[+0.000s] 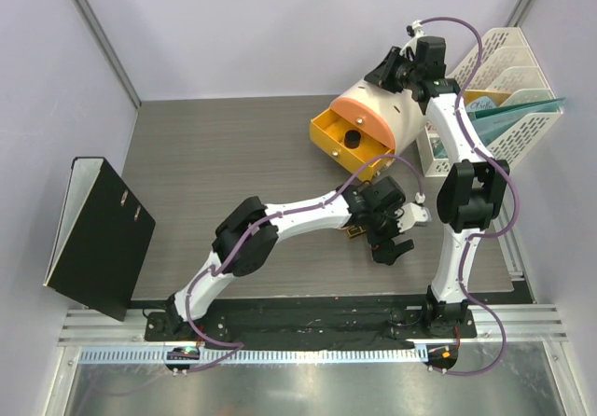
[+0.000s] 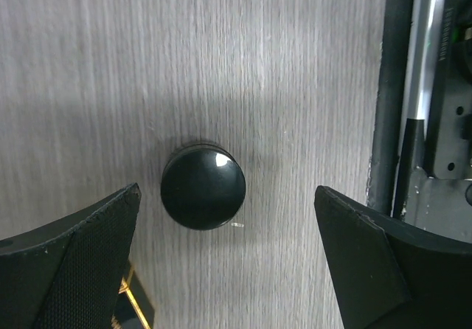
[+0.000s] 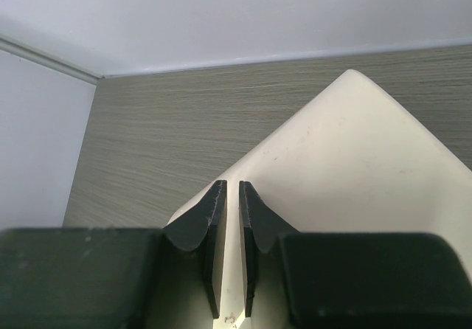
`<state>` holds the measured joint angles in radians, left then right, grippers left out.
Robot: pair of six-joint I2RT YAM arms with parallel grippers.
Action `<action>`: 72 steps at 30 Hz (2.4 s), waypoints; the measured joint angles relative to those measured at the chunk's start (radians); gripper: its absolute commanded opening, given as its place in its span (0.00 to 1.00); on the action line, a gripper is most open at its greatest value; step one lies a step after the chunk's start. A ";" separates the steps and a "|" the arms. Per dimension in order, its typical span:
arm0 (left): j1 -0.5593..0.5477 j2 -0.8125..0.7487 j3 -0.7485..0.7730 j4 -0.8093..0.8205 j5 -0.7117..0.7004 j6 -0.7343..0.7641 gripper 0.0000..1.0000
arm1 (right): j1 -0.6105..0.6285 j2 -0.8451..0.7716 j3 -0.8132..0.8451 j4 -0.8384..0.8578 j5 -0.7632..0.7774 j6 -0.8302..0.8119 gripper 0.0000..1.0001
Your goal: Organize the makeup
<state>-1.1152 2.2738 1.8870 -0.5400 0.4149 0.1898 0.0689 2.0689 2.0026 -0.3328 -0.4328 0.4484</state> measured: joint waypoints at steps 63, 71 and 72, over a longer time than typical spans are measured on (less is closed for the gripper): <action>0.285 -0.113 0.210 0.141 -0.541 -0.293 0.30 | 0.000 -0.030 -0.053 0.030 -0.007 0.000 0.19; 0.274 -0.083 0.256 0.102 -0.531 -0.313 0.84 | 0.000 -0.031 -0.055 0.031 -0.007 0.000 0.19; 0.274 -0.083 0.258 0.103 -0.530 -0.313 0.85 | 0.000 -0.031 -0.055 0.030 -0.008 0.000 0.19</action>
<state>-0.8417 2.1906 2.1452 -0.4374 -0.1150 -0.1234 0.0685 2.0377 1.9480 -0.3027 -0.4404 0.4484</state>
